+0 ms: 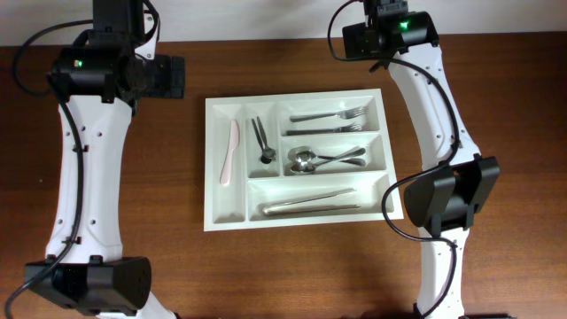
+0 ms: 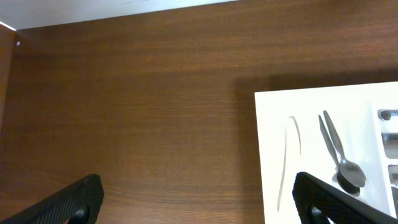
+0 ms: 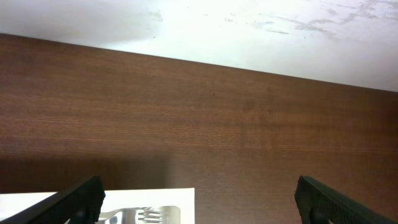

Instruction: Pack container

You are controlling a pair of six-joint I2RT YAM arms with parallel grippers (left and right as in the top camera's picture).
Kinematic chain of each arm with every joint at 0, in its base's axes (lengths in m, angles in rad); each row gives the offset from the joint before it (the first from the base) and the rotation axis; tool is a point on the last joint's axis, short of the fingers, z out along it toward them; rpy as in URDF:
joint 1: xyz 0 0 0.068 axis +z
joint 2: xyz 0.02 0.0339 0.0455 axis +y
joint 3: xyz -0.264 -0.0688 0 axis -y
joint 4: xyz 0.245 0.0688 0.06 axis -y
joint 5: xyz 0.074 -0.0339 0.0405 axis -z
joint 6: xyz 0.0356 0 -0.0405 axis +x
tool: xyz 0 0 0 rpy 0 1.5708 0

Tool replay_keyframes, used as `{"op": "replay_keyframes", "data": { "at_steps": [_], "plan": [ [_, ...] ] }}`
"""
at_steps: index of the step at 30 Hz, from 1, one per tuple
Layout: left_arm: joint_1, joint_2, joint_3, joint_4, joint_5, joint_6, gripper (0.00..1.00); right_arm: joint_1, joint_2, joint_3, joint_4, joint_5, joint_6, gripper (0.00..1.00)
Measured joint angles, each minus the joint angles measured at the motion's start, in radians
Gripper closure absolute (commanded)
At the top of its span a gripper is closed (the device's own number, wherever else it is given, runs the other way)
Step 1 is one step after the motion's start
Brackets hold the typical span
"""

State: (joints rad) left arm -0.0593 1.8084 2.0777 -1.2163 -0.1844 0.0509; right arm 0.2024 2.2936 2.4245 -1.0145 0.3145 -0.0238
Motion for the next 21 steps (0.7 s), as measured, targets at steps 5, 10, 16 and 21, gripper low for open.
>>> {"op": "replay_keyframes", "data": {
  "at_steps": [5,10,16,21],
  "plan": [
    [0.0,0.0,0.0,0.0,0.0,0.0,0.01,0.0,0.0,0.0,0.0,0.0,-0.003,0.01],
    [0.0,0.0,0.0,0.0,0.0,0.0,0.01,0.0,-0.006,0.0,-0.005,0.0,-0.003,0.01],
    [0.0,0.0,0.0,0.0,0.0,0.0,0.01,0.015,-0.169,-0.008,-0.011,0.0,-0.003,0.01],
    [0.0,0.0,0.0,0.0,0.0,0.0,0.01,0.059,-0.517,-0.003,-0.001,0.0,-0.003,0.01]
  ]
}}
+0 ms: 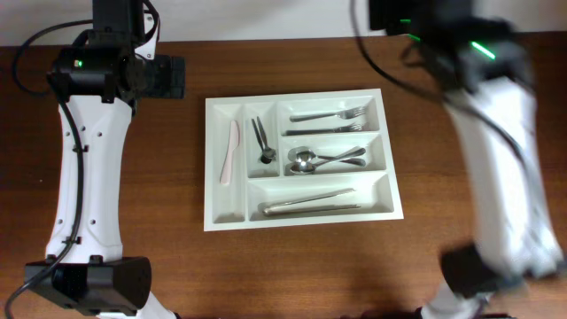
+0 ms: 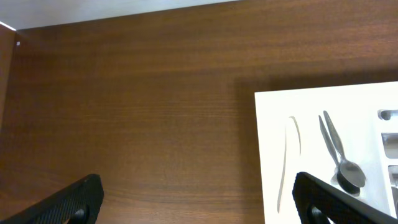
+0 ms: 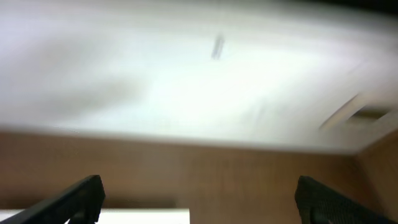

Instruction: Pack container

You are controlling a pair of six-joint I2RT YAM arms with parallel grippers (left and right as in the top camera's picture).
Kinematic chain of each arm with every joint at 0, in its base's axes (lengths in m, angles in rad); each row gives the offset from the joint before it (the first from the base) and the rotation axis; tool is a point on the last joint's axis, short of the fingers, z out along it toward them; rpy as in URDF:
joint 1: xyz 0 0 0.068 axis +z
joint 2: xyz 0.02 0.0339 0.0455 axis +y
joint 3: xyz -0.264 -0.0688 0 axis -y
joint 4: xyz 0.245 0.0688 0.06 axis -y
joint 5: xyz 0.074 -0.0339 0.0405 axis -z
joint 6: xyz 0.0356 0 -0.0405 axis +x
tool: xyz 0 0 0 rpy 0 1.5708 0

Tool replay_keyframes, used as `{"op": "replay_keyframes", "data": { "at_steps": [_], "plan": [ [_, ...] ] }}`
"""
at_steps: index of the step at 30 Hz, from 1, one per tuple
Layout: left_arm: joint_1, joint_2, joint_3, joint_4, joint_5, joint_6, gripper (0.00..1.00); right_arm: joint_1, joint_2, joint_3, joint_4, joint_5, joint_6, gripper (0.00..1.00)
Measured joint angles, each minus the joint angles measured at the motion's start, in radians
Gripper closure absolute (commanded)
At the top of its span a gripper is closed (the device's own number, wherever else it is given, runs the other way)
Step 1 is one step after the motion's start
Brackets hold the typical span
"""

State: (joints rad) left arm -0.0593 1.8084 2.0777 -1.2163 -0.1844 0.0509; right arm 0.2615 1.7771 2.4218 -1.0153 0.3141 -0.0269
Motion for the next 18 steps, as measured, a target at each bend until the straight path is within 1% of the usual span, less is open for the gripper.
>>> {"op": "replay_keyframes", "data": {
  "at_steps": [3,7,10,14,16,18],
  "plan": [
    [0.0,0.0,0.0,0.0,0.0,0.0,0.01,0.009,-0.201,0.02,0.006,0.001,0.0,0.01],
    [0.0,0.0,0.0,0.0,0.0,0.0,0.01,0.008,-0.405,0.029,0.006,0.008,0.001,0.01],
    [0.0,0.0,0.0,0.0,0.0,0.0,0.01,-0.001,-0.547,-0.024,0.009,0.009,0.0,0.01],
    [0.0,0.0,0.0,0.0,0.0,0.0,0.01,-0.056,-0.733,-0.222,0.022,0.012,0.0,0.01],
    [0.0,0.0,0.0,0.0,0.0,0.0,0.01,-0.092,-0.83,-0.365,0.058,0.011,0.0,0.01],
    [0.0,0.0,0.0,0.001,0.0,0.0,0.01,-0.134,-0.952,-0.556,0.13,0.011,0.001,0.01]
  ]
}}
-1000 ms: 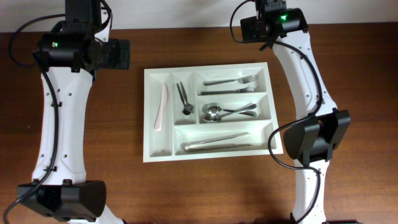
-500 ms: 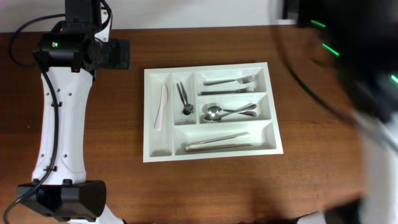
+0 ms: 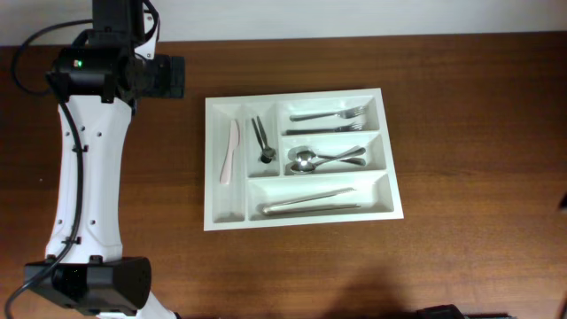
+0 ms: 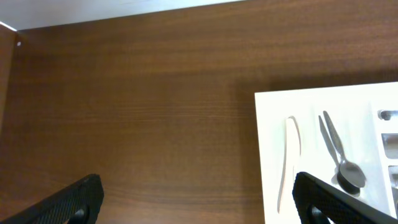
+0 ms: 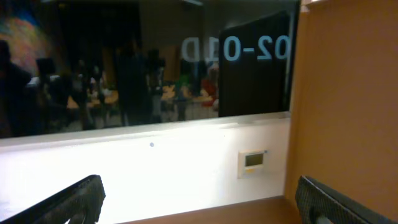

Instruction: Pack container

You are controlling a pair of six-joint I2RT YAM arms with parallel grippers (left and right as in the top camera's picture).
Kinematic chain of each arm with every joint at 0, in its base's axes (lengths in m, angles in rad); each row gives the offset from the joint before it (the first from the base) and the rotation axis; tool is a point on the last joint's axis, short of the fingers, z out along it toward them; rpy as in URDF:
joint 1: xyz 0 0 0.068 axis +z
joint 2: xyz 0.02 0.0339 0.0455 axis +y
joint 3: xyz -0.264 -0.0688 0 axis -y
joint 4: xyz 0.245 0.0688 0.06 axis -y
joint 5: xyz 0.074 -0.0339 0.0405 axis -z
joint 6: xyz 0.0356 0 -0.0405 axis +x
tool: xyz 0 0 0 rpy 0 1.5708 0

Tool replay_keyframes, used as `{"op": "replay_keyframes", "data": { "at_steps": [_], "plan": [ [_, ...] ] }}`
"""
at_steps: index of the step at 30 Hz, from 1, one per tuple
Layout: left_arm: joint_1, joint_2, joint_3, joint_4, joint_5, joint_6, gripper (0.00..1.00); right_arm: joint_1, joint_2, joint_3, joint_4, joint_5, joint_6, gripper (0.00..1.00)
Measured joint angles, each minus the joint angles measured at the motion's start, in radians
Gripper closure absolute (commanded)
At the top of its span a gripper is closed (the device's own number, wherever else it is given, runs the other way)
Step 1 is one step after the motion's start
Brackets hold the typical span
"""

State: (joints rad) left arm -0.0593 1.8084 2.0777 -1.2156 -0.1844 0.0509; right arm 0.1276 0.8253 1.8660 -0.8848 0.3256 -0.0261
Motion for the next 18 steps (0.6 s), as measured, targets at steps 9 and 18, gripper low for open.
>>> {"op": "replay_keyframes", "data": {
  "at_steps": [9,18],
  "plan": [
    [0.0,0.0,0.0,-0.002,0.0,0.0,0.01,-0.092,-0.427,-0.675,0.23,-0.001,0.095,0.01],
    [0.0,0.0,0.0,-0.001,0.0,0.0,0.01,-0.095,-0.655,-1.243,0.426,-0.055,0.18,0.01]
  ]
}}
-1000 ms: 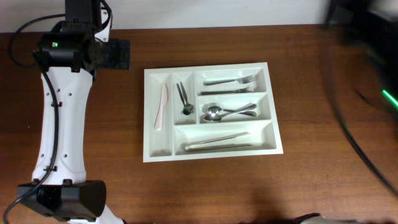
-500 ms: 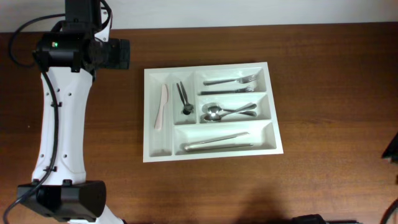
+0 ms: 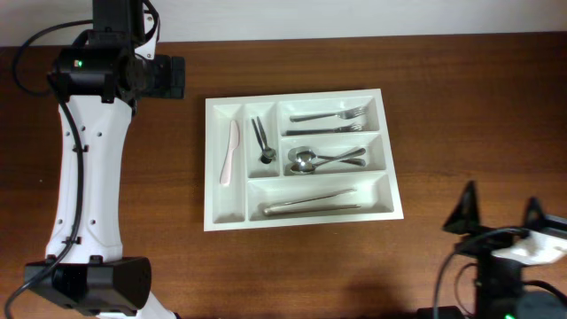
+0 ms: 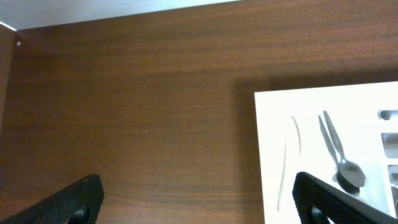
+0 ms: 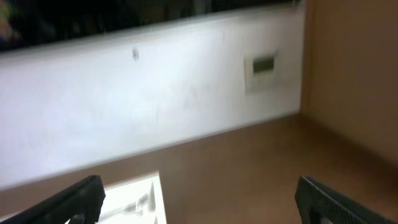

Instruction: Pack container

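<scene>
A white cutlery tray (image 3: 213,159) lies mid-table, holding a pale knife (image 3: 230,152), small spoons (image 3: 262,142), forks (image 3: 330,120), larger spoons (image 3: 323,159) and long steel pieces (image 3: 310,206). My left gripper (image 3: 177,78) hangs open left of the tray's far-left corner; the left wrist view shows the left gripper (image 4: 199,202) empty over bare wood, with the tray (image 4: 273,124) at right. My right gripper (image 3: 498,214) is open and empty at the front right; the blurred right wrist view shows the right gripper (image 5: 199,199) aimed past the tray corner (image 5: 134,196).
The brown wooden table (image 3: 133,248) reaches a white wall at the back. The left arm (image 3: 84,168) runs along the left side. The right arm's base (image 3: 505,275) sits folded at the front right edge. A wooden panel (image 5: 354,74) stands at the right.
The right arm, out of the overhead view before with its camera on a dark window, now sits folded at the front right, gripper open toward the tray. The left arm has not moved.
The right arm first stretched to the table's far edge beyond the tray's top-right corner, gripper open. Then it showed blurred and swung wider right, then was gone from the overhead view. Now it is low at the front right. The left gripper and tray stayed put.
</scene>
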You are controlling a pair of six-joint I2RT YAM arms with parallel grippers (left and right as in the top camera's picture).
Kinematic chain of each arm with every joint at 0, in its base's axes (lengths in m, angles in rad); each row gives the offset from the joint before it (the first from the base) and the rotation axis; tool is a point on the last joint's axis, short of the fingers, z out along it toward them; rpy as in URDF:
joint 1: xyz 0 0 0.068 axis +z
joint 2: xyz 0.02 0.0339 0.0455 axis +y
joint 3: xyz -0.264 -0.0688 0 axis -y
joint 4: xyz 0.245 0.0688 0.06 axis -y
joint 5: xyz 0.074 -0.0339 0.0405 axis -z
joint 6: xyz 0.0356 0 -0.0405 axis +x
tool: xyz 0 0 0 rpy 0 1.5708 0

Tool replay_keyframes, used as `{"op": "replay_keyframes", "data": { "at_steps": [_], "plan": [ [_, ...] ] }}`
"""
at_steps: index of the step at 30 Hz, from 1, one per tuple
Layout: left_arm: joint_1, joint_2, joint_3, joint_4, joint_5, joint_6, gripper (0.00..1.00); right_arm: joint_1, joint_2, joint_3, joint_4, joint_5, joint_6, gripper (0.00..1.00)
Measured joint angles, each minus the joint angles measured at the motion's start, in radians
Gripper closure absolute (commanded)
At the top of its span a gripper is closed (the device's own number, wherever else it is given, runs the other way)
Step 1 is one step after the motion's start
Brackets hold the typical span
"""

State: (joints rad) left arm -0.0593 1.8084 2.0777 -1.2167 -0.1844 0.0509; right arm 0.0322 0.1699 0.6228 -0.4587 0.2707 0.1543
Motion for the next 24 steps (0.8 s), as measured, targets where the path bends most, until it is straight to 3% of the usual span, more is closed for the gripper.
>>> {"op": "replay_keyframes", "data": {
  "at_steps": [8,16,24],
  "plan": [
    [0.0,0.0,0.0,0.0,0.0,0.0,0.01,0.0,-0.147,-0.322,0.13,-0.04,0.008,0.01],
    [0.0,0.0,0.0,0.0,0.0,0.0,0.01,0.0,-0.154,-0.468,0.254,-0.051,0.008,0.02],
    [0.0,0.0,0.0,0.0,0.0,0.0,0.01,0.0,-0.154,-0.549,0.264,-0.052,0.008,0.01]
  ]
}}
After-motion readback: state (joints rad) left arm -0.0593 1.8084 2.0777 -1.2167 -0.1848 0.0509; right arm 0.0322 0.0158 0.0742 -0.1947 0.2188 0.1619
